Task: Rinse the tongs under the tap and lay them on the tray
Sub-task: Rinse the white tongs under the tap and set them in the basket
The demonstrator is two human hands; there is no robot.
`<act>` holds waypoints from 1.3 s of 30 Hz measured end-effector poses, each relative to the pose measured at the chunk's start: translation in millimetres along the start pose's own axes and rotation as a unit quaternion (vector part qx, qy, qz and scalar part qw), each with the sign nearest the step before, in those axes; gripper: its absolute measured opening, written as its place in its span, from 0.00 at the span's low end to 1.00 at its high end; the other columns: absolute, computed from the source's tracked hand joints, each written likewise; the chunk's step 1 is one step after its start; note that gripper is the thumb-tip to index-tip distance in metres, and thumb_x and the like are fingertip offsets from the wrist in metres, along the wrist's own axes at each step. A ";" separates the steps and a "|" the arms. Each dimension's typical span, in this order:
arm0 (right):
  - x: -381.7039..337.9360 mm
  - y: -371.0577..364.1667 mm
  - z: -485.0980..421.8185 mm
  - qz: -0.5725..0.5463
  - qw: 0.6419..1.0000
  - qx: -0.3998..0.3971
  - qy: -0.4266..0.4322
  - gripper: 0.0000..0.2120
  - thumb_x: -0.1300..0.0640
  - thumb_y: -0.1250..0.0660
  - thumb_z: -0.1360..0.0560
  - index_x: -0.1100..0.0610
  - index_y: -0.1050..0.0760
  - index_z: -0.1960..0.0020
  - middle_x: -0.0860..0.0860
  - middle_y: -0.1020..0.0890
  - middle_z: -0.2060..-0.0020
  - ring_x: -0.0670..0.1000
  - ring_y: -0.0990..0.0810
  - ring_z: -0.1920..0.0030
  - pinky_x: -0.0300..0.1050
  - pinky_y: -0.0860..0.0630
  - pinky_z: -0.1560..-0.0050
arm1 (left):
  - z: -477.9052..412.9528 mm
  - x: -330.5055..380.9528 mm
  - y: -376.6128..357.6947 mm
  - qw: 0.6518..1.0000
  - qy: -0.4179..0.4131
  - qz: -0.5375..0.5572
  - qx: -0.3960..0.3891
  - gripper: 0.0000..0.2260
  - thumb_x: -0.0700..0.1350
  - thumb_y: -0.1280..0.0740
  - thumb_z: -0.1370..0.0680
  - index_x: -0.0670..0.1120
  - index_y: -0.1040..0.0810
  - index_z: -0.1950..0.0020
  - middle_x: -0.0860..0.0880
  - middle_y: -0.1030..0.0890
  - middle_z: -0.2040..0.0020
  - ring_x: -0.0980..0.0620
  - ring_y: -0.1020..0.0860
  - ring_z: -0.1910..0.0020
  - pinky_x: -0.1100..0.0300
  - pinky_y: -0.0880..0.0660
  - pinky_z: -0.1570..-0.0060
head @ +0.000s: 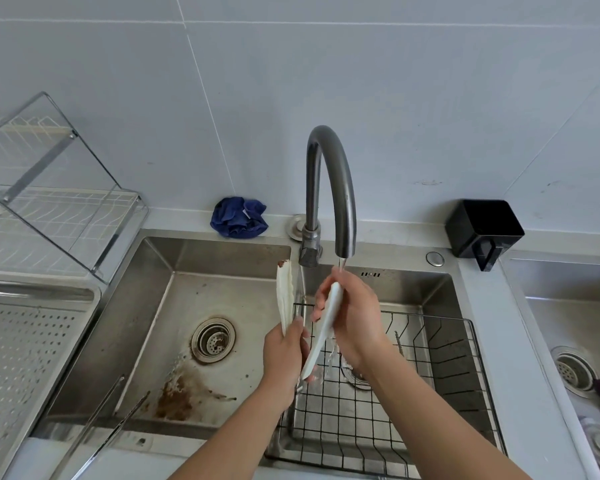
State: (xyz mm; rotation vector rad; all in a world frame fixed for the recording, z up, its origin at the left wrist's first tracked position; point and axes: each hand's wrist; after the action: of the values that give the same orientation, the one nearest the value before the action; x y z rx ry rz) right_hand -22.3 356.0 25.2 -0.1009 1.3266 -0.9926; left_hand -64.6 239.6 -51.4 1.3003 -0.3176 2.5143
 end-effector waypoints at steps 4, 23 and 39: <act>-10.0 -9.5 -6.3 0.266 0.948 0.128 0.122 0.17 0.56 0.39 0.21 0.64 0.30 0.65 0.56 0.26 0.75 0.54 0.27 0.76 0.41 0.27 0.76 | -2.0 -2.9 -11.4 1.000 -0.013 -0.016 -0.007 0.15 0.54 0.35 0.19 0.43 0.25 0.59 0.46 0.28 0.73 0.44 0.26 0.77 0.55 0.26 0.77; -29.6 -7.4 -2.2 0.116 0.992 -0.021 -0.052 0.17 0.53 0.43 0.21 0.62 0.20 0.57 0.61 0.23 0.67 0.57 0.24 0.69 0.50 0.23 0.62 | -9.6 10.3 -28.3 0.998 0.007 0.011 -0.067 0.18 0.61 0.40 0.18 0.51 0.19 0.53 0.42 0.21 0.64 0.48 0.24 0.71 0.57 0.28 0.72; 6.1 31.0 -25.6 0.427 0.892 0.145 0.027 0.08 0.58 0.32 0.21 0.56 0.19 0.59 0.52 0.17 0.72 0.48 0.19 0.74 0.46 0.19 0.72 | 14.6 20.0 24.4 0.957 0.083 0.060 -0.272 0.36 0.73 0.44 0.24 0.43 0.23 0.35 0.40 0.20 0.54 0.47 0.24 0.66 0.56 0.29 0.70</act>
State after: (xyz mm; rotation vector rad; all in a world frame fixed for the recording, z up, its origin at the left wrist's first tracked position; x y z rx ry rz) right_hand -27.4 382.6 -5.1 0.6945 1.0799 -0.4150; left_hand -73.3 215.1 -28.2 0.8662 -0.9916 2.3561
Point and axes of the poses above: each hand's wrist, its own z-axis away from the middle knuckle, its own y-axis out of the back of the hand, x = y × z
